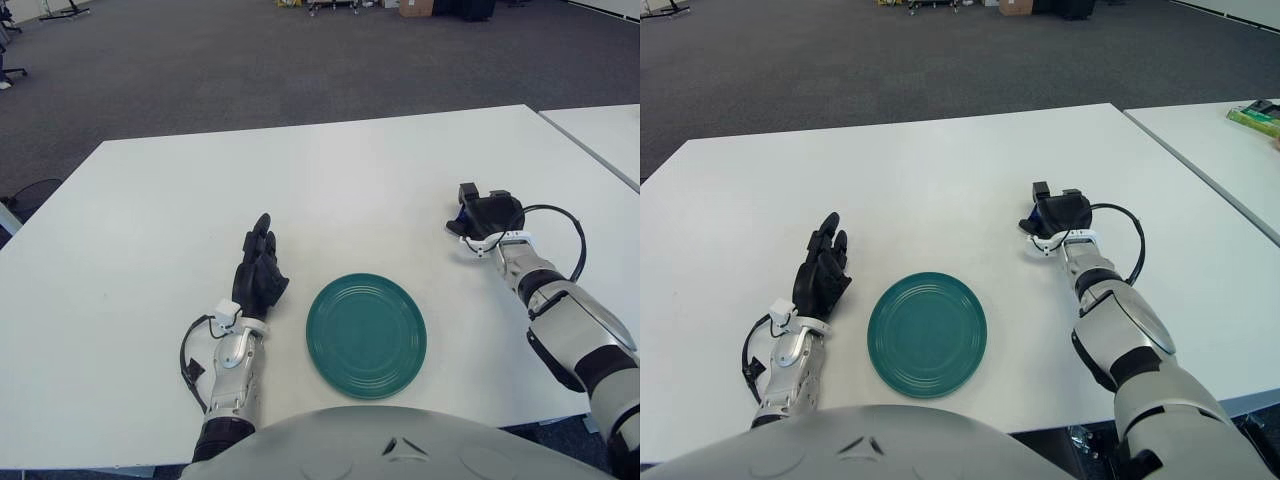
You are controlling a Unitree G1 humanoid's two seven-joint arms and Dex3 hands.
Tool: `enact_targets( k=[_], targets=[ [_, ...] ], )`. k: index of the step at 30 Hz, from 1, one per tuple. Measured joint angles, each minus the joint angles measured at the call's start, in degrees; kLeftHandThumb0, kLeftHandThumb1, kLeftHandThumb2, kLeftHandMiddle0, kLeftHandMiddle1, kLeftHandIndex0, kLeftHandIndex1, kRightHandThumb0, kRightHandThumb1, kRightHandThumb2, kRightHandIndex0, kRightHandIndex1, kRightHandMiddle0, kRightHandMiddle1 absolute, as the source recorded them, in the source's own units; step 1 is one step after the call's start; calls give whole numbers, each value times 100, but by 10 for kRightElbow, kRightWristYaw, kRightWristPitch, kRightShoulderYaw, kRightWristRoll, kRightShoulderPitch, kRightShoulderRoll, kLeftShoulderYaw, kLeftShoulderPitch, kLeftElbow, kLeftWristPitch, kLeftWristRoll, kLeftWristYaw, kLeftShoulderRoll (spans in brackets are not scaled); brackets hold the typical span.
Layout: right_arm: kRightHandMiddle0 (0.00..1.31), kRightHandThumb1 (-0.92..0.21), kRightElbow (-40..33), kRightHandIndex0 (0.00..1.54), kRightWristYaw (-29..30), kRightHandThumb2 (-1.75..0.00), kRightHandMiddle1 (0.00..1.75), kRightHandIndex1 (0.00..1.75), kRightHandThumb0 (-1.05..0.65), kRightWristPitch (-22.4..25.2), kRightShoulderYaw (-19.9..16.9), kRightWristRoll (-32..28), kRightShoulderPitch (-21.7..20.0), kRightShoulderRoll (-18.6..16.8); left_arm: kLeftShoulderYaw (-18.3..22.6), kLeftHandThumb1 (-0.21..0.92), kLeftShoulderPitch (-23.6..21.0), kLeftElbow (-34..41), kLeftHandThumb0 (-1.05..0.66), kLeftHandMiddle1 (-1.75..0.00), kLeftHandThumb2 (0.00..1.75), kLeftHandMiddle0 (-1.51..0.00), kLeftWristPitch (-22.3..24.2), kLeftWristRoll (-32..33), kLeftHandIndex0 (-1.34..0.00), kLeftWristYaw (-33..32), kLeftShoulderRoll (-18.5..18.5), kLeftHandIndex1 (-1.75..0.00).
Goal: Put the gum into the plate.
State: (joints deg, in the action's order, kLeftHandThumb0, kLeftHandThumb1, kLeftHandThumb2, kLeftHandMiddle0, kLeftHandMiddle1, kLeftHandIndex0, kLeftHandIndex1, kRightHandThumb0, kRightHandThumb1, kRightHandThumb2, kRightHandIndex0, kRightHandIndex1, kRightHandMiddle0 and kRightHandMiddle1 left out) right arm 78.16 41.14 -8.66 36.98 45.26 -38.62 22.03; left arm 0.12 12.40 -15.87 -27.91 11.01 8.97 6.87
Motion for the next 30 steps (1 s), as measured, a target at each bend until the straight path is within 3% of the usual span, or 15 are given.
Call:
enact_targets(
  k=[11, 18, 25, 30],
  targets=[
    [89, -92, 0, 118, 67, -61, 175, 175, -46, -63, -2, 13, -13, -20, -2, 92, 2, 3, -105, -1, 101, -11, -5, 0, 0, -3, 0, -42],
    [95, -90, -20, 123, 82, -59, 175, 175, -46, -136, 16, 42, -52, -4, -2, 92, 6, 9, -105, 0, 100, -11, -7, 0, 0, -3, 0, -42],
    [98, -86, -168, 126, 118, -64, 175, 175, -46, -227, 32, 86, -94, 70, -3, 92, 6, 12, -105, 0, 99, -11, -5, 0, 0, -3, -1, -41],
    [100, -83, -290, 126, 113, -71, 175, 175, -45, -253, 30, 98, -84, 101, -3, 92, 5, 13, -105, 0, 99, -11, -4, -4, 0, -3, -1, -39]
  ],
)
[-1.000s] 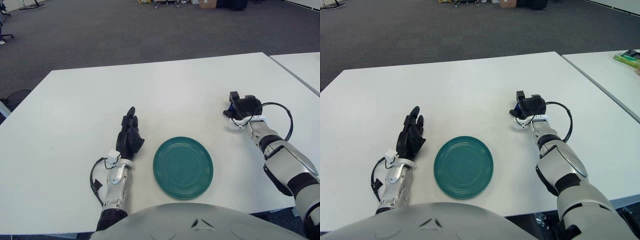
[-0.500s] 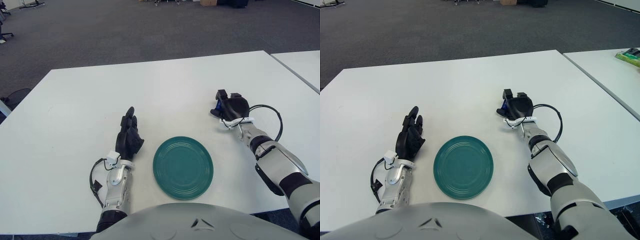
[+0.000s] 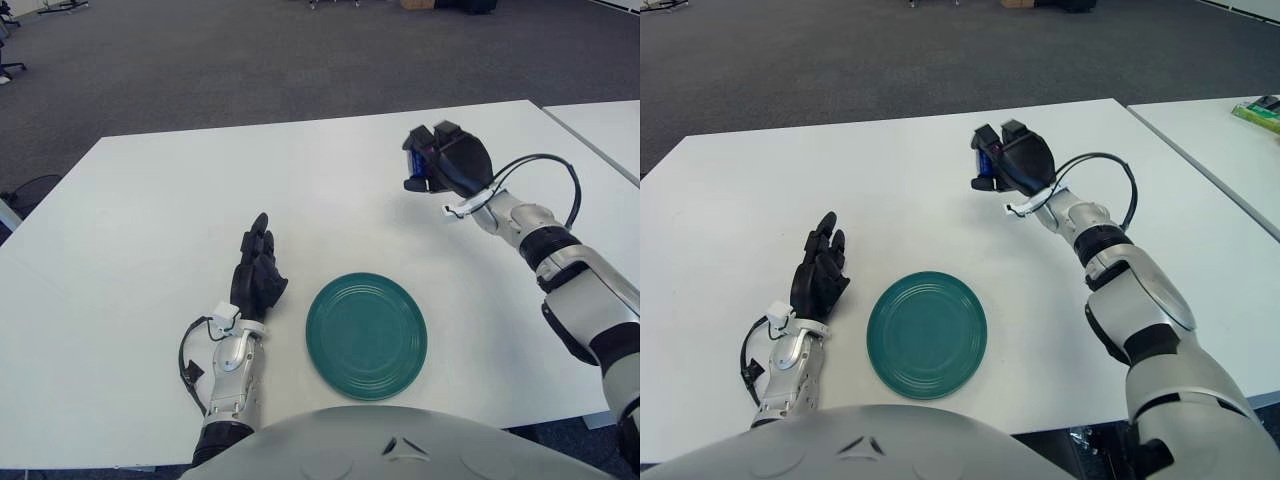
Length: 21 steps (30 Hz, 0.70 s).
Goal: Put the gum into the plate.
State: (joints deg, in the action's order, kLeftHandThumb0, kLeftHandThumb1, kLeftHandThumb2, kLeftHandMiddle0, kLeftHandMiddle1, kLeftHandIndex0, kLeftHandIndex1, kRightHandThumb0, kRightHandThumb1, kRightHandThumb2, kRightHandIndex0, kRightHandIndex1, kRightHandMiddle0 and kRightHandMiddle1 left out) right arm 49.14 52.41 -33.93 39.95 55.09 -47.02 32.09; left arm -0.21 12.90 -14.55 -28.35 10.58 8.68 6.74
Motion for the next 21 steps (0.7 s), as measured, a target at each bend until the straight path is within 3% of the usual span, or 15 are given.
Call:
enact_targets(
  k=[6, 16, 18, 19, 21],
  targets=[
    [102, -78, -149, 128, -51, -77, 175, 175, -45, -25, 1, 5, 53, 12, 0, 92, -1, -2, -105, 0, 98, -12, -1, -3, 0, 0, 0, -41],
    [99, -76, -362, 127, -198, -81, 175, 175, -46, -60, 15, 45, 152, 18, 6, 92, -13, -18, -105, -1, 98, -15, -1, 4, 0, 0, 1, -54],
    [92, -76, -381, 125, -220, -82, 175, 175, -45, -78, 16, 50, 160, 22, 6, 92, -13, -19, -105, -1, 99, -15, 0, 5, 0, 0, 1, -52],
    [77, -65, -385, 123, -230, -93, 175, 175, -45, -89, 17, 52, 160, 25, 6, 92, -13, -19, -105, -1, 99, -15, 1, 5, 0, 0, 1, -51],
    [64, -55, -393, 120, -245, -103, 175, 175, -44, -120, 19, 63, 157, 35, 6, 92, -13, -19, -105, 0, 99, -14, 4, 6, 0, 0, 1, -48]
  ],
)
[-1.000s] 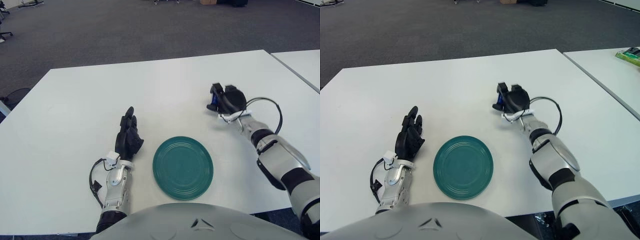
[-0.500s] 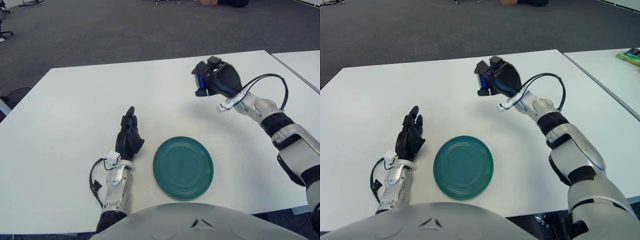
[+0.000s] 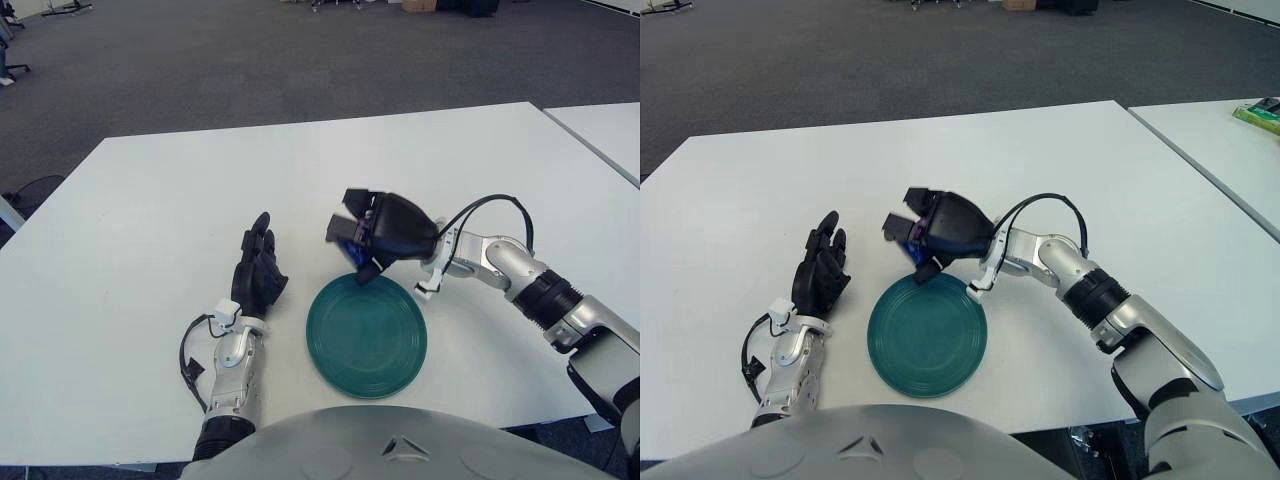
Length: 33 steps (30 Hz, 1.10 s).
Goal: Put the gum into the plate.
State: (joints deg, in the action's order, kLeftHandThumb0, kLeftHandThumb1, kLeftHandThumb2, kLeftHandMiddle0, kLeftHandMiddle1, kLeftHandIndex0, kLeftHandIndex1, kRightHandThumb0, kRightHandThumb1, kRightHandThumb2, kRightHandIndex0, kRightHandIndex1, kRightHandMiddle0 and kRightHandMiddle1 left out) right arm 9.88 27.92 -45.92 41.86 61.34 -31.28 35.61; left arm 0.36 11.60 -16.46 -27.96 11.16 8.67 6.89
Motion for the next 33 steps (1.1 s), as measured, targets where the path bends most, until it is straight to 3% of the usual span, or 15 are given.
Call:
enact_targets(
  k=[4, 11, 19, 27, 33],
  targets=[
    [52, -49, -14, 115, -34, -110, 175, 175, -43, -45, 5, 12, -1, 16, -1, 92, 2, 3, -104, 0, 99, -11, 7, 6, 0, 0, 0, -43],
    [47, -51, -61, 113, -120, -107, 175, 175, -42, -81, 5, 11, 15, 28, -5, 92, 4, 6, -101, 0, 100, -9, 6, 3, 0, -9, 0, -36],
    [44, -55, -79, 113, -178, -103, 175, 175, -41, -108, 7, 11, 41, 26, -12, 92, 6, 8, -100, 0, 101, -8, 2, -12, 0, -30, 0, -33],
    [44, -54, -80, 114, -204, -103, 175, 175, -42, -120, 0, 11, 48, 25, -26, 92, 9, 12, -101, 0, 100, -9, 1, -23, 0, -40, 0, -32],
    [44, -54, -81, 106, -187, -103, 175, 175, -42, -126, -9, 22, 67, 19, -30, 92, 10, 12, -100, 0, 101, -9, 0, -30, 0, -49, 0, -32]
  ],
)
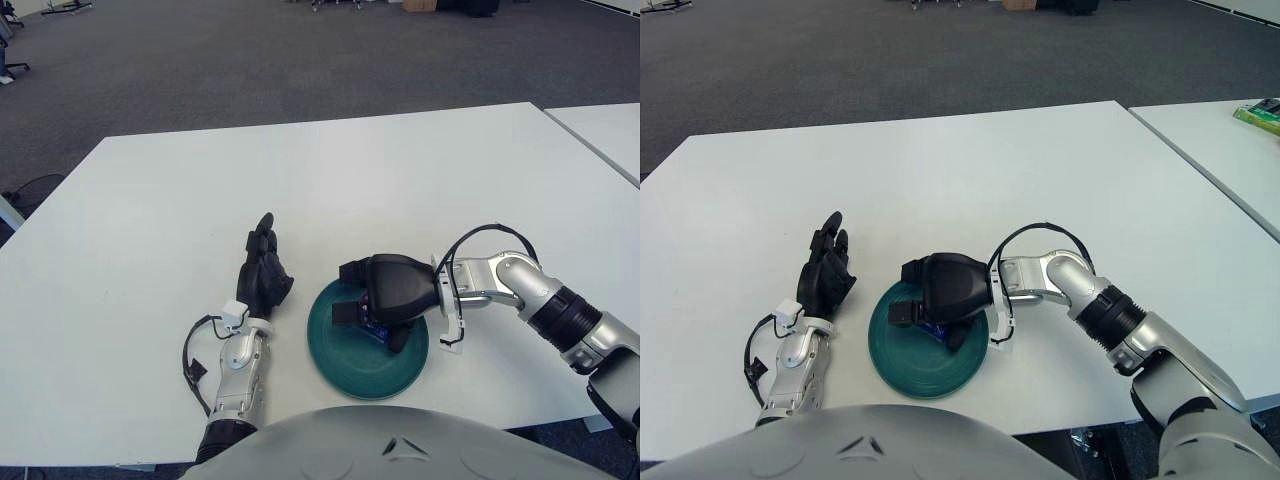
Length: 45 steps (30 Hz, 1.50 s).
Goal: Put the gum into the plate.
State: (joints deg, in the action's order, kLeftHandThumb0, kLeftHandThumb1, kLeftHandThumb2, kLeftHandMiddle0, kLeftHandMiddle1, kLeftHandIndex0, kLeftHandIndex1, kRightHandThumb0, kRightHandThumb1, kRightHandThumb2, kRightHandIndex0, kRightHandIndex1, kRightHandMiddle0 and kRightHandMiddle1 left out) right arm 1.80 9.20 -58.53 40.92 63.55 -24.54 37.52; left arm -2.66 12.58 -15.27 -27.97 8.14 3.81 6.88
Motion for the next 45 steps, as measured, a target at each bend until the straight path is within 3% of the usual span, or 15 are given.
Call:
enact_targets(
  k=[3, 4, 5, 7, 8, 10, 13, 16, 23, 32, 40, 42, 45],
  targets=[
    [43, -56, -2, 97, 27, -100, 175, 175, -41, 0, -8, 15, 10, -5, -2, 92, 1, 0, -100, 0, 102, -9, -1, -2, 0, -2, 0, -30],
    [36, -66, -3, 70, 40, -87, 175, 175, -39, 1, -10, 22, 13, -7, -2, 92, 1, 0, -100, 0, 104, -9, -1, -2, 0, -3, 0, -28],
    [34, -71, -5, 60, 60, -81, 175, 175, -39, 4, -12, 37, 15, -9, -2, 92, 1, 0, -100, 0, 104, -9, -1, -2, 0, -4, 0, -28],
    [25, -83, -10, 37, 106, -64, 175, 115, -37, 16, -14, 70, 21, -11, -4, 92, 1, 1, -99, 0, 106, -9, -1, -1, 0, -4, 0, -26],
    [20, -85, -12, 31, 127, -69, 153, 98, -44, 23, -14, 85, 23, -12, -5, 92, 1, 1, -98, 0, 107, -9, 0, 0, 0, -5, 0, -26],
    [8, -89, -20, 20, 171, -83, 95, 46, -62, 45, -13, 123, 31, -12, -6, 92, 2, 7, -96, -1, 109, -10, 8, 17, 0, -4, 0, -26],
    [3, -91, -33, 12, 216, -94, 59, 17, -74, 73, -11, 161, 39, -8, -6, 92, 9, 21, -95, -2, 110, -13, 35, 60, 0, -4, 0, -29],
    [1, -92, -45, 8, 239, -98, 43, 7, -79, 89, -12, 168, 48, -2, -9, 92, 19, 38, -94, -2, 111, -14, 62, 96, 0, -3, 0, -31],
    [0, -92, -46, 1, 284, -96, 21, 0, -86, 110, -9, 179, 56, 0, -20, 92, 43, 67, -92, -2, 113, -17, 99, 131, 0, -3, -2, -36],
    [0, -92, -41, 0, 298, -94, 7, 0, -87, 129, -5, 181, 56, 0, -29, 92, 59, 87, -90, -2, 114, -19, 122, 138, 0, -7, -3, -40],
    [0, -92, 12, 0, 329, -98, 9, 0, -88, 118, -5, 150, 53, -9, -29, 92, 57, 76, -90, -1, 113, -19, 126, 169, 0, 0, -3, -38],
    [0, -92, 57, 0, 324, -100, 13, 0, -90, 98, -6, 113, 41, -21, -28, 92, 57, 80, -90, -1, 112, -17, 125, 187, 0, 5, -3, -35],
    [0, -92, 127, 9, 300, -97, 33, 2, -90, 71, -9, 46, 27, -40, -28, 92, 57, 84, -90, 0, 110, -16, 120, 201, 0, 13, -5, -31]
  ],
)
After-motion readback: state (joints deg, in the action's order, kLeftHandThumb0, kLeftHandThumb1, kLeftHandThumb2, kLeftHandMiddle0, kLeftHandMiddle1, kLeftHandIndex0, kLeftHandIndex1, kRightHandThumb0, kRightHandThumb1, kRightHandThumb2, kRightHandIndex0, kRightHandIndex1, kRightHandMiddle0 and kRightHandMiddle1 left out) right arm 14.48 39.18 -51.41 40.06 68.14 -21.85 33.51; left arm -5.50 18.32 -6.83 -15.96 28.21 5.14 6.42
